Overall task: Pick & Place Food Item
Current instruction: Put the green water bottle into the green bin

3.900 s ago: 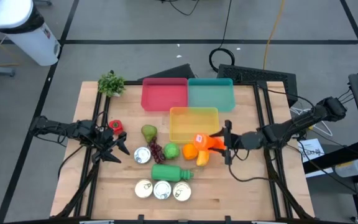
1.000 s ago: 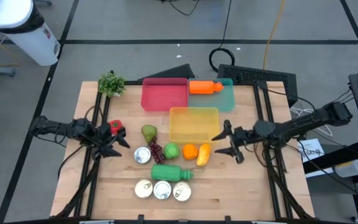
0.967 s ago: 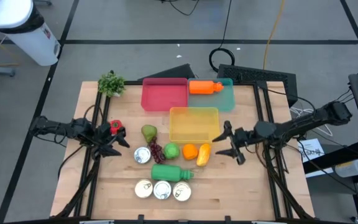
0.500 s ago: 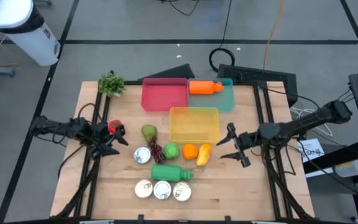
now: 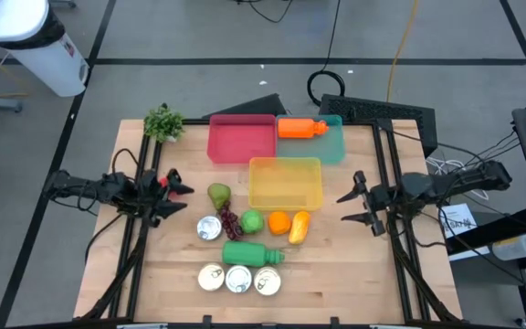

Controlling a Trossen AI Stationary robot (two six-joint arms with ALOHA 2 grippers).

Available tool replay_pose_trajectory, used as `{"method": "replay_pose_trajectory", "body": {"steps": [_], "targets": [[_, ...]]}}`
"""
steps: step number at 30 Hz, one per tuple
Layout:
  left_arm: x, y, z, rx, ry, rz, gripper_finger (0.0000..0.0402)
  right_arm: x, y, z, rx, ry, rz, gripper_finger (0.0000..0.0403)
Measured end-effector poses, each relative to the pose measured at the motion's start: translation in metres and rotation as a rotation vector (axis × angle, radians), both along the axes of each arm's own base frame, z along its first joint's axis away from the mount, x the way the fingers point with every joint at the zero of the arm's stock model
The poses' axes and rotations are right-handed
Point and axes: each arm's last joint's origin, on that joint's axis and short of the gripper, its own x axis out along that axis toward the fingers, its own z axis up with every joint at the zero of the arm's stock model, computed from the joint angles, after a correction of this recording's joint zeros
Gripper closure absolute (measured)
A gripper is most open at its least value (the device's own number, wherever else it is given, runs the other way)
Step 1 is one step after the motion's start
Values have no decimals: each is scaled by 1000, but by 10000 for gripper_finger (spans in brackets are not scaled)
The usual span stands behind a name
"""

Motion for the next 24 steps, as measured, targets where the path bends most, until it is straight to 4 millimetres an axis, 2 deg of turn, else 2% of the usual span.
{"method": "replay_pose_trajectory", "body": {"steps": [6, 14, 19, 24], "targets": [[1, 1, -1, 36, 5, 68, 149, -11, -3, -11, 11, -61, -6, 205], [16, -3, -5, -231, 134, 62, 149, -14, -6, -16, 29, -87, -77, 205], [44, -22, 9, -204, 301, 34, 149, -14, -6, -16, 33, -85, -106, 204], [93, -61, 34, 22, 472, -36, 149, -14, -7, -15, 38, -89, -107, 204]]}}
